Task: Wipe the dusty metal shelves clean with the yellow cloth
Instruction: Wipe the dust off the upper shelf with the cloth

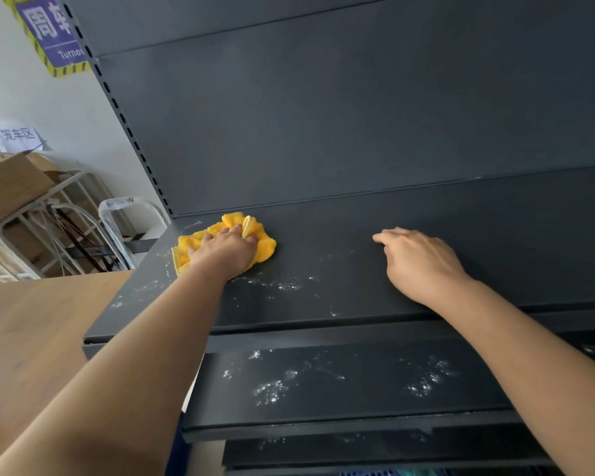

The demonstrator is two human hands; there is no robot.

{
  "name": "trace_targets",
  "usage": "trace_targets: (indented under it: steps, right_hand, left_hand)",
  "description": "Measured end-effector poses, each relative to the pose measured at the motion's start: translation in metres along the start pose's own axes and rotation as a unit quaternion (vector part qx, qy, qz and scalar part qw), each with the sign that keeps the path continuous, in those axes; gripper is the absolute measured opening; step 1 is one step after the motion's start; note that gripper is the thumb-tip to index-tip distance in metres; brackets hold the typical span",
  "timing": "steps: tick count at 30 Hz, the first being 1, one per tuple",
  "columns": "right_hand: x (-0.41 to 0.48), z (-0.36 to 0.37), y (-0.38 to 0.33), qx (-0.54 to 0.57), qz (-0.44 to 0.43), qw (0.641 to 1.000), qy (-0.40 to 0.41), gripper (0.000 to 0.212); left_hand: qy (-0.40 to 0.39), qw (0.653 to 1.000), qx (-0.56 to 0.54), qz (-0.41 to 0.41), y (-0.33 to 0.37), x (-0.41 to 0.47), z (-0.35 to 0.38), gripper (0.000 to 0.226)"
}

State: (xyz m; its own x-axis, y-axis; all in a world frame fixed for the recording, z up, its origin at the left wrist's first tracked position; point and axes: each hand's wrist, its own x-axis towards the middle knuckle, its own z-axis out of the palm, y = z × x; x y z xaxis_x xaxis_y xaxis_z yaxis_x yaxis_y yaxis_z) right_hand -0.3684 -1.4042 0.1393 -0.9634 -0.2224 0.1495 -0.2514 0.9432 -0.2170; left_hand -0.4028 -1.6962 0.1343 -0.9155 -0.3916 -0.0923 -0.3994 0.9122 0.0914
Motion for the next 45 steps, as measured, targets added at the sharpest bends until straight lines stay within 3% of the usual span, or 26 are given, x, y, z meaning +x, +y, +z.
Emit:
trace_targets:
  steps: [5,9,14,18,23,31,39,45]
  right_hand:
    - [-0.018,-0.012,0.03,0.0,0.008,1.0,0.005,0.041]
    - [-0.034,-0.019,0.061,-0.007,0.019,1.0,0.012,0.029]
    - [-0.053,-0.023,0.095,0.003,0.009,1.0,0.0,0.038]
    - [-0.057,-0.023,0.103,0.001,-0.01,1.0,-0.013,0.039]
    - [-0.053,-0.028,0.083,-0.011,0.014,0.999,-0.032,0.032]
    - [-0.052,-0.012,0.0,0.006,-0.082,0.996,-0.033,0.032]
    - [-0.043,0.016,-0.093,0.025,-0.105,0.994,-0.026,0.03]
    - [-0.036,0.034,-0.155,0.028,-0.116,0.993,-0.017,0.03]
  left_hand:
    - [-0.011,1.0,0.005,0.027,0.061,-0.032,0.003,0.061]
    - [-0.024,0.997,0.009,0.076,0.121,-0.057,0.007,0.061]
    - [-0.035,0.99,0.004,0.138,0.187,-0.088,0.016,0.061]
    - [-0.032,0.983,0.004,0.182,0.198,-0.107,0.019,0.061]
    - [-0.015,0.977,0.006,0.212,0.171,-0.136,0.021,0.059]
    - [-0.006,0.987,-0.008,0.158,0.095,-0.127,0.011,0.06]
    - [-0.01,0.996,-0.026,0.082,-0.028,-0.086,-0.005,0.058]
    - [0.011,0.996,-0.044,0.072,-0.096,-0.067,-0.008,0.056]
